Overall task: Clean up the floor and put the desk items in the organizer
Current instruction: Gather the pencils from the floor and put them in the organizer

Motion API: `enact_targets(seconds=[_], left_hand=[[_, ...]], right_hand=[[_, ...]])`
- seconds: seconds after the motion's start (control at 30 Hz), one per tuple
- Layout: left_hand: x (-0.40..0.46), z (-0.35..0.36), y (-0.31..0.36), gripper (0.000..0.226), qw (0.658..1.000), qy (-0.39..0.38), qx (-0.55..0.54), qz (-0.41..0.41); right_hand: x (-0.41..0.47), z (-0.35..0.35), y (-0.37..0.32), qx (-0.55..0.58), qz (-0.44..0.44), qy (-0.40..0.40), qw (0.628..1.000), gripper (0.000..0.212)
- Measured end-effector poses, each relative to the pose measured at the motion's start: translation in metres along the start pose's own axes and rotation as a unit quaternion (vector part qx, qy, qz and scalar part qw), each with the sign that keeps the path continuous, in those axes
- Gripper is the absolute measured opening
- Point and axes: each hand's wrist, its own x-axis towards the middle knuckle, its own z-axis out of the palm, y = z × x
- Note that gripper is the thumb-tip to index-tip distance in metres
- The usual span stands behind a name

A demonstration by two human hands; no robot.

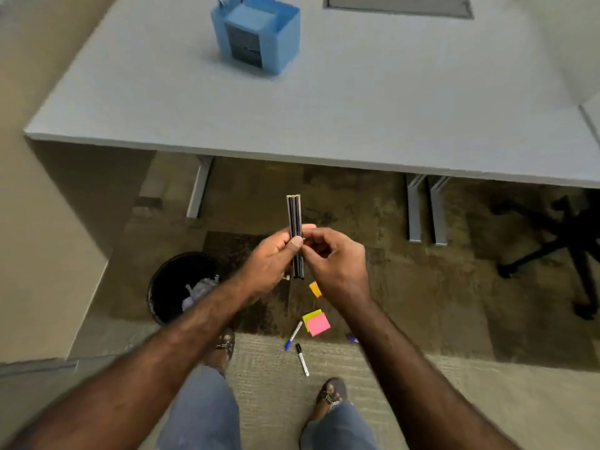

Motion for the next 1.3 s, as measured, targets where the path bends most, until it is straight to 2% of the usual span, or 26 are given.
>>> enact_targets(seconds=[0.23,0.43,0.6,0.8,0.9,0.97,1.13,1.3], left_hand=[[0.004,-0.037,0.069,0.041,0.997,0.028,0.041,0.063],[0.056,-0.112,0.121,0.029,0.988,0.031,0.125,0.088],[0.131,-0.182,0.166,0.036,0.981,0.017,0.149,0.121],[0.249,-0.266,0.215,0.025,0.977,-0.012,0.157,0.147],[0.309,-0.300,0.242,0.034,0.967,-0.033,0.172,0.188],[0.346,-0.319,0.257,0.040,0.960,-0.038,0.184,0.209],[0.419,-0.355,0.282,0.037,0.950,-0.037,0.208,0.229],[0.464,-0.374,0.284,0.039,0.952,-0.048,0.212,0.214]], right_hand=[[0.039,-0.008,-0.072,0.015,-0.065,-0.004,0.998,0.033],[0.117,0.026,-0.125,0.038,-0.081,0.008,0.996,0.033],[0.208,0.063,-0.163,0.002,-0.078,0.042,0.996,0.026],[0.346,0.101,-0.203,-0.051,-0.108,0.072,0.990,0.018],[0.417,0.114,-0.217,-0.070,-0.119,0.094,0.986,0.016],[0.458,0.121,-0.223,-0.079,-0.117,0.120,0.983,0.016],[0.540,0.141,-0.232,-0.095,-0.111,0.158,0.977,0.015],[0.587,0.159,-0.220,-0.110,-0.086,0.154,0.978,0.016]])
